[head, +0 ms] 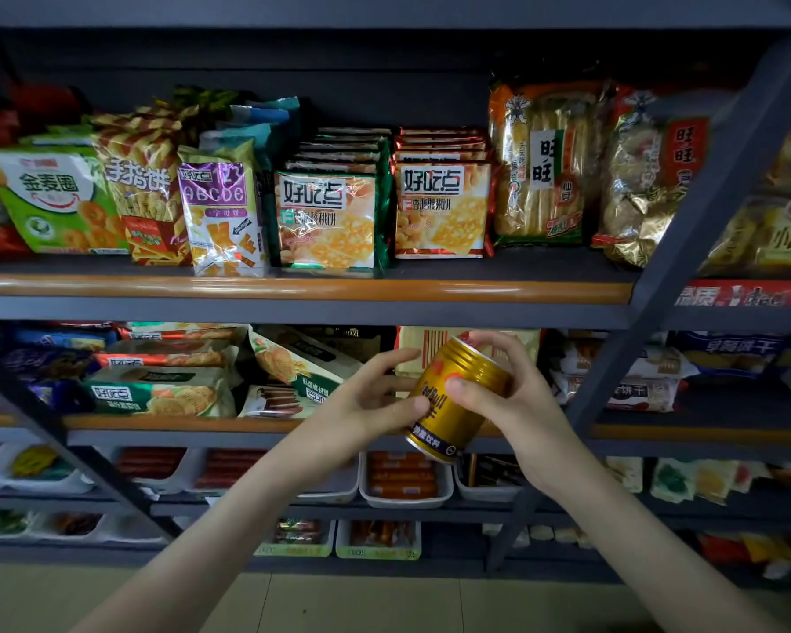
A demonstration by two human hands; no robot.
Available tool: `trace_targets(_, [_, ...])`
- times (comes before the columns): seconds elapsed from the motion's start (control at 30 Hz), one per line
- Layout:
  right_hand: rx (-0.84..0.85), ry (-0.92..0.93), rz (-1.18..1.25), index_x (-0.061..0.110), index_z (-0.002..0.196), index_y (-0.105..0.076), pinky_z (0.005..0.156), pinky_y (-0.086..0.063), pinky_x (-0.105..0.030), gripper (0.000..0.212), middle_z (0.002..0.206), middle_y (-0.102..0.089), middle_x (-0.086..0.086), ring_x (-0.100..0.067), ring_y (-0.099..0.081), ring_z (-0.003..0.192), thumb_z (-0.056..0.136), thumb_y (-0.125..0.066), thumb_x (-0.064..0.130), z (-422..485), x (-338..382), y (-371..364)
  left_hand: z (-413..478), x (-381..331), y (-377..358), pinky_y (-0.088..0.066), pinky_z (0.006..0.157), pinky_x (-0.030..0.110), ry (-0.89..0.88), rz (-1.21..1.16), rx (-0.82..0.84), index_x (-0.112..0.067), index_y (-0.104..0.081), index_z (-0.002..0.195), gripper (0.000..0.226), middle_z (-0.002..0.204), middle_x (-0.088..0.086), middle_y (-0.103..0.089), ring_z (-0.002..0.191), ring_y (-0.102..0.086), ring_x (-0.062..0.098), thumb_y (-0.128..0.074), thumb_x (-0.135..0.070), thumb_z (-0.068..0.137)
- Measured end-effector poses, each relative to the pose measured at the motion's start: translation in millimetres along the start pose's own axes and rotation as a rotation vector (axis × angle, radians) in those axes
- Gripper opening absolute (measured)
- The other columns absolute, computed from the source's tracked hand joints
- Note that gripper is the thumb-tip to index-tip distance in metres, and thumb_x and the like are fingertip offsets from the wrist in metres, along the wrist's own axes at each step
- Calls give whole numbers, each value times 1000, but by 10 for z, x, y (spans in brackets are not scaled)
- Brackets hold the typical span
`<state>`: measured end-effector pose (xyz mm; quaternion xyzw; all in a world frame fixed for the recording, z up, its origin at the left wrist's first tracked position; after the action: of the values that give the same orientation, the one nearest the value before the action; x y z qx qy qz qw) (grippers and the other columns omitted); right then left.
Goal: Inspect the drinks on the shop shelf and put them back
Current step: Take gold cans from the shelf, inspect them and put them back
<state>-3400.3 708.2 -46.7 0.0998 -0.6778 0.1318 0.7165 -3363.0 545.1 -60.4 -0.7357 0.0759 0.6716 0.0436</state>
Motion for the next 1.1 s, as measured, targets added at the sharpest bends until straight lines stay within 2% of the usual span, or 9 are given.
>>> trace_targets(0.1, [-4, -3, -48, 34, 123, -52, 77, -55, -23, 71, 118, -56, 8, -5, -62, 97, 57, -79, 39, 0, 24, 4, 39, -44, -88, -54, 91, 36, -65, 178, 93, -36, -46, 134, 72, 115, 0, -68, 106, -66, 16, -81, -42, 71])
trace_targets(0.2, [140, 70, -160, 44, 133, -41, 93, -50, -25, 82, 126, -51, 21, -3, -55, 115, 62, -81, 36, -32, 86, -37, 78, -81, -116, -50, 89, 23, -157, 432, 16, -33, -42, 137, 80, 112, -12, -66, 104, -61, -1, -84, -35, 69])
trace_targets(0.4, [297, 490, -734, 56, 134, -28, 109, -26, -14, 86, 139, -27, 39, 12, -27, 133, 75, -81, 25, -41, 209, -82, 76, -194, -109, -45, 94, 22, -636, 749, -162, -26, -34, 134, 73, 127, -11, -44, 117, -50, 7, -77, -25, 76])
trace_targets(0.5, [197, 786, -858, 31, 135, -35, 114, -18, -16, 75, 146, -31, 17, 7, -18, 139, 76, -77, 13, -58, 248, -103, 52, -344, -121, -38, 107, 32, -939, 927, -252, -15, -35, 132, 67, 134, 4, -38, 126, -43, 23, -74, -23, 78])
trace_targets(0.6, [64, 965, -878, 30, 135, -33, 114, -24, -22, 75, 143, -31, -1, -6, -23, 139, 74, -69, 4, -83, 328, -89, 60, -501, -98, -35, 109, 41, -1113, 1050, -320, -10, -37, 128, 64, 139, 16, -35, 126, -42, 34, -76, -13, 77])
trace_targets(0.7, [5, 894, -749, 36, 136, -30, 109, -33, -21, 82, 140, -33, 10, -1, -28, 136, 74, -70, 2, -1, 420, -38, 113, -664, -57, -39, 105, 54, -1148, 1145, -344, -10, -37, 128, 72, 137, 16, -37, 127, -43, 38, -82, -12, 72])
trace_targets(0.8, [25, 625, -464, 52, 134, -29, 103, -42, -20, 89, 133, -38, 33, 2, -41, 129, 76, -78, 5, 101, 527, 24, 164, -858, 7, -46, 96, 55, -1121, 1187, -387, -12, -38, 130, 81, 131, 14, -41, 120, -49, 39, -86, -18, 65])
trace_targets(1.0, [45, 251, 124, 31, 116, -56, 84, -52, -27, 63, 108, -68, 5, -12, -65, 103, 59, -83, 25, 230, 715, -34, 243, -1226, -15, -36, 82, 7, -800, 1013, -373, -27, -43, 133, 78, 117, 0, -54, 102, -49, 8, -69, -59, 66])
trace_targets(1.1, [19, 220, 222, 21, 114, -61, 81, -55, -32, 58, 105, -72, -1, -20, -68, 101, 59, -78, 29, 325, 953, 31, 277, -1479, 3, -37, 79, 2, -782, 829, -296, -33, -49, 125, 65, 112, -13, -57, 98, -52, -3, -68, -62, 69])
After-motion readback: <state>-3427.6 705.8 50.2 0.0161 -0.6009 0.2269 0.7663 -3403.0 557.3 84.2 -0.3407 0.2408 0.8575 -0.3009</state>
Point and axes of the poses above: each hand's wrist, its own z-axis towards the middle knuckle, its own y-axis out of the back of the hand, x = y × z, the point moved 5 cm from there along z, towards the middle knuckle
